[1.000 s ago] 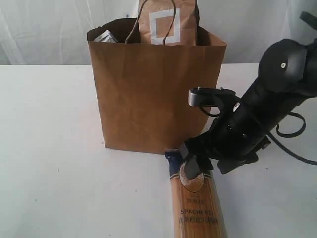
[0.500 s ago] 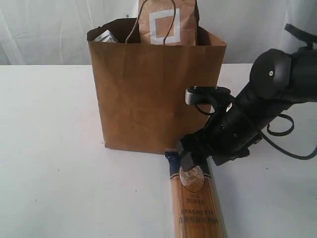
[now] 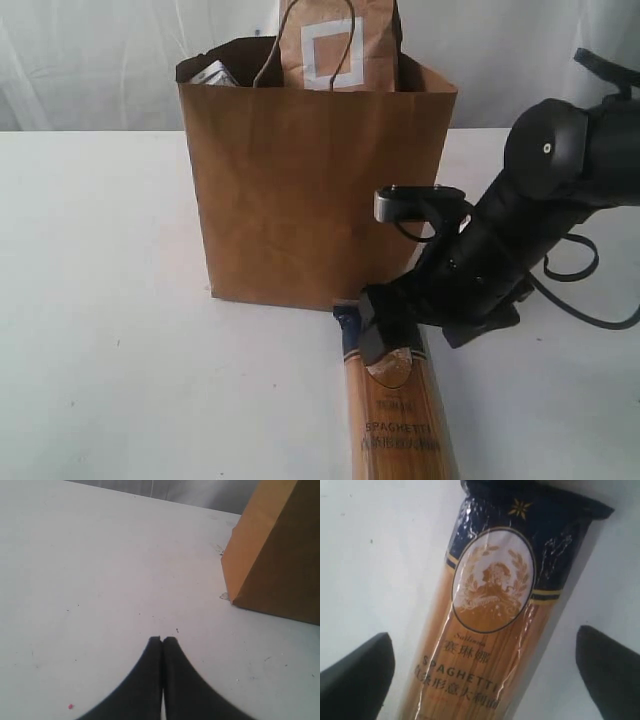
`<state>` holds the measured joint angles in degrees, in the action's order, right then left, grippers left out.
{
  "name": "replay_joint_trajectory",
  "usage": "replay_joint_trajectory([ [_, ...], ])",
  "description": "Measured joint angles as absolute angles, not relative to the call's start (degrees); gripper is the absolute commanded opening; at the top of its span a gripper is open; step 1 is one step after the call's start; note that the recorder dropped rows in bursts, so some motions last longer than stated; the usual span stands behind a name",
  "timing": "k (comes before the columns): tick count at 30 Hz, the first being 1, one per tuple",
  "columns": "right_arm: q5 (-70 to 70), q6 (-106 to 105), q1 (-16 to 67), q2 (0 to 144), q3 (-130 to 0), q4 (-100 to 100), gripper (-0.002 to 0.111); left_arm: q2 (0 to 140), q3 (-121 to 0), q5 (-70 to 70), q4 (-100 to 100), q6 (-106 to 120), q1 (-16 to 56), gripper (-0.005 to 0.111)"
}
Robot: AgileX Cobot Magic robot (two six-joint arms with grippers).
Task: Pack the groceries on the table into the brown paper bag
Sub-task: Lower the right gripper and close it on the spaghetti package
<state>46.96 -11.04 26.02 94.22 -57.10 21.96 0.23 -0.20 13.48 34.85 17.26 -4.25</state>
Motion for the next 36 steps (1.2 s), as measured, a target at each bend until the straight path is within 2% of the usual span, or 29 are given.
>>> replay_joint_trajectory([
  [13, 51.87, -11.2, 26.02, 94.45, -56.84, 22.93, 0.094, 0.23, -0.2, 13.48, 34.85, 17.26, -4.25, 0.0],
  [22, 58.85, -22.85, 26.26, 100.47, -56.45, 28.95, 0.093, 0.23, -0.2, 13.48, 34.85, 17.26, -4.25, 0.0],
  [29, 57.17, -13.47, 27.79, 101.33, -61.52, 24.73, 0.091, 0.23, -0.2, 13.48, 34.85, 17.26, -4.25, 0.0],
  [33, 48.48, 9.49, 34.99, 102.99, -62.01, 1.53, 0.091, 0.23, -0.2, 13.48, 34.85, 17.26, -4.25, 0.0],
  [36, 44.02, 15.06, 36.28, 103.56, -62.01, 0.0, 0.091, 0.23, -0.2, 13.48, 34.85, 17.26, -4.25, 0.0],
])
